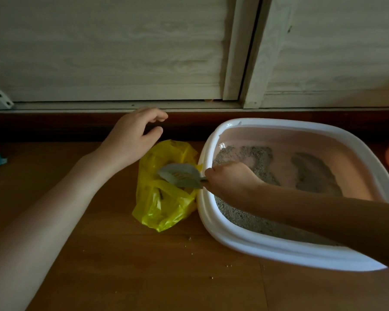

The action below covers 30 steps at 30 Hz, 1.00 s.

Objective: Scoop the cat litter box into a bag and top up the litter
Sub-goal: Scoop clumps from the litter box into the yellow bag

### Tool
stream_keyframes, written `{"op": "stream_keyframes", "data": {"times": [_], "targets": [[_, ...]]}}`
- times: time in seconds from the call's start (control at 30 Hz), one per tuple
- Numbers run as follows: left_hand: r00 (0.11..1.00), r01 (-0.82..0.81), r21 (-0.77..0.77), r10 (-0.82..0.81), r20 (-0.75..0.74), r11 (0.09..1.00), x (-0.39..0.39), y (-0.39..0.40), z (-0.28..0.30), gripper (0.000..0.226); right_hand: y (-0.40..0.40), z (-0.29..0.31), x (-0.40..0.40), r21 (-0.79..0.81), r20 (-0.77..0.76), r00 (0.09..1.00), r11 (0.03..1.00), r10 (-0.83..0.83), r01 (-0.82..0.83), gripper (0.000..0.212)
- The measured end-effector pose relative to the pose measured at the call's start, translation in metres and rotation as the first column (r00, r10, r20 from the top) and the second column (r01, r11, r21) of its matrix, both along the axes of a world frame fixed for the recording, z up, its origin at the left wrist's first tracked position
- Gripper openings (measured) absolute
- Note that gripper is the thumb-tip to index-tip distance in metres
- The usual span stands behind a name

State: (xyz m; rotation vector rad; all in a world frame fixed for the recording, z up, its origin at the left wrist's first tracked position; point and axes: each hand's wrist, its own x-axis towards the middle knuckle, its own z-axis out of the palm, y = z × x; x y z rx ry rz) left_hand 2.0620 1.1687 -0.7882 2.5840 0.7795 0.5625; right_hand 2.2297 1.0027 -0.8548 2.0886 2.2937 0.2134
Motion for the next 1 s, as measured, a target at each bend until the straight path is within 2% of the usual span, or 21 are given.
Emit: {"op": "stream_keyframes", "data": {"times": [0.03,0.1,0.17,0.3,0.37,0.47,0.5,0.53,0.57,0.63,0.73,0.8,0.9,1.0], "targets": [[1.0,0.001,-0.001,-0.001,0.006,1.0,0.002,-0.001,0.0,0.031,-0.001,0.005,0.002,-0.079,-0.165,0.979,0.991,-0.117,0.105,0.027],[1.0,0.008,0.002,-0.008,0.016,1.0,0.006,-0.003,0.0,0.031,-0.005,0.013,0.009,-0.193,-0.516,0.808,0.958,-0.284,0.214,0.043],[1.0,0.013,0.002,-0.013,0.019,1.0,0.01,-0.006,0.001,0.031,-0.011,0.022,0.019,-0.249,-0.687,0.623,0.926,-0.374,0.283,0.047],[0.999,0.033,-0.007,-0.032,0.025,0.999,0.021,-0.014,-0.001,0.031,-0.032,0.035,0.039,-0.425,-0.805,0.304,0.853,-0.509,0.303,0.037],[0.998,0.056,-0.007,-0.056,0.016,0.998,0.03,-0.021,-0.002,0.031,-0.047,0.039,0.054,-0.484,-0.802,0.224,0.821,-0.554,0.302,0.035],[0.996,0.09,-0.001,-0.09,0.0,0.996,0.045,-0.031,-0.005,0.031,-0.071,0.042,0.079,-0.537,-0.773,0.166,0.77,-0.613,0.344,0.032],[0.995,0.099,0.003,-0.099,-0.001,0.995,0.048,-0.034,-0.006,0.031,-0.079,0.041,0.088,-0.538,-0.758,0.179,0.756,-0.628,0.372,0.032],[0.994,0.109,0.005,-0.109,-0.002,0.994,0.053,-0.037,-0.007,0.03,-0.088,0.04,0.098,-0.525,-0.722,0.245,0.743,-0.647,0.415,0.031],[0.993,0.116,0.004,-0.116,-0.004,0.993,0.058,-0.041,-0.008,0.03,-0.098,0.037,0.108,-0.497,-0.643,0.362,0.728,-0.675,0.473,0.029],[0.992,0.124,0.002,-0.124,-0.013,0.992,0.066,-0.047,-0.011,0.03,-0.118,0.033,0.124,-0.419,-0.419,0.577,0.713,-0.701,0.562,0.02],[0.987,0.157,0.001,-0.157,-0.029,0.988,0.076,-0.056,-0.016,0.03,-0.15,0.035,0.128,-0.394,-0.018,0.787,0.728,-0.617,0.561,0.027],[0.983,0.182,0.003,-0.181,-0.032,0.983,0.081,-0.062,-0.019,0.029,-0.167,0.031,0.121,-0.407,0.122,0.837,0.742,-0.533,0.532,0.036],[0.98,0.19,0.002,-0.19,-0.054,0.982,0.086,-0.068,-0.023,0.03,-0.181,0.019,0.115,-0.469,0.254,0.86,0.721,-0.443,0.51,0.044],[0.978,0.2,0.003,-0.199,-0.069,0.98,0.09,-0.07,-0.026,0.03,-0.189,0.008,0.111,-0.531,0.273,0.881,0.703,-0.386,0.473,0.044]]}}
